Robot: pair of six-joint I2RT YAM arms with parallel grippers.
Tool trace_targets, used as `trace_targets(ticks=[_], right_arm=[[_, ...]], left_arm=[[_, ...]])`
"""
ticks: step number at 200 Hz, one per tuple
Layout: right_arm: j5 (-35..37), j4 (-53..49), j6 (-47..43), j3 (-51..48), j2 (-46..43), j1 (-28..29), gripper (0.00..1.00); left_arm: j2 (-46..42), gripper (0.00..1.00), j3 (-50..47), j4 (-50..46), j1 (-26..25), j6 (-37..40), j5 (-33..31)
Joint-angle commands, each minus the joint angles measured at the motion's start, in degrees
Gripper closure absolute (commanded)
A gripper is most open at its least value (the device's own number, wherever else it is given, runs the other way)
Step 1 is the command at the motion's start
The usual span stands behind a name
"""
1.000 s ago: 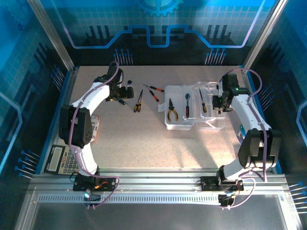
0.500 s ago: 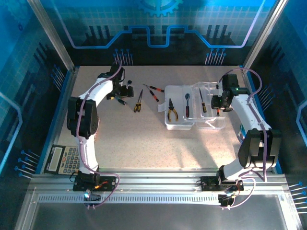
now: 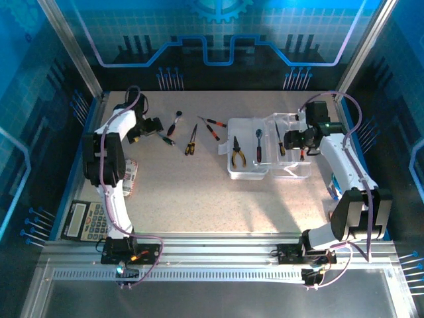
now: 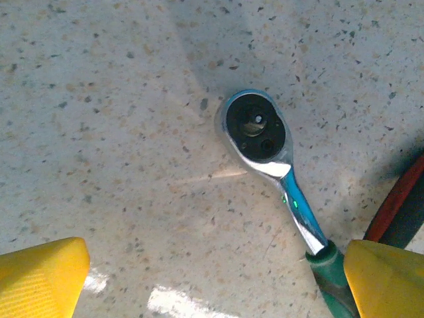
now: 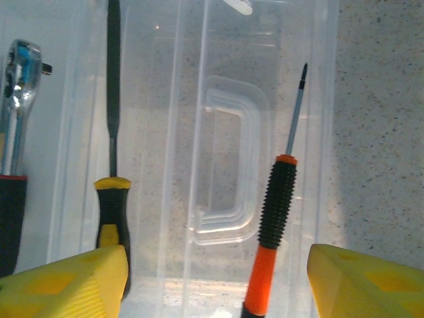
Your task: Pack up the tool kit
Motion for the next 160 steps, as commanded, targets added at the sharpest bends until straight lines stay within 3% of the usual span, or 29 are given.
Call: trace_targets(ticks=[1, 66, 160], right_arm=[[-1.0, -0.8, -0.3, 1.2, -0.7, 1.4, 0.23], [-1.3, -0.8, -0.6, 1.4, -1.4, 2.2, 0.16], [-1.0, -1.1, -1.3, 0.6, -3.1, 2.2, 0.15]], left_arm=[[2.9, 0.01, 3.5, -1.0, -0.5, -0.7, 0.3], [10.0, 0.03, 12.4, -5.1, -0.5, 0.9, -2.5], [15.2, 0.35, 20.1, -11.9, -1.4, 5.9, -4.0]])
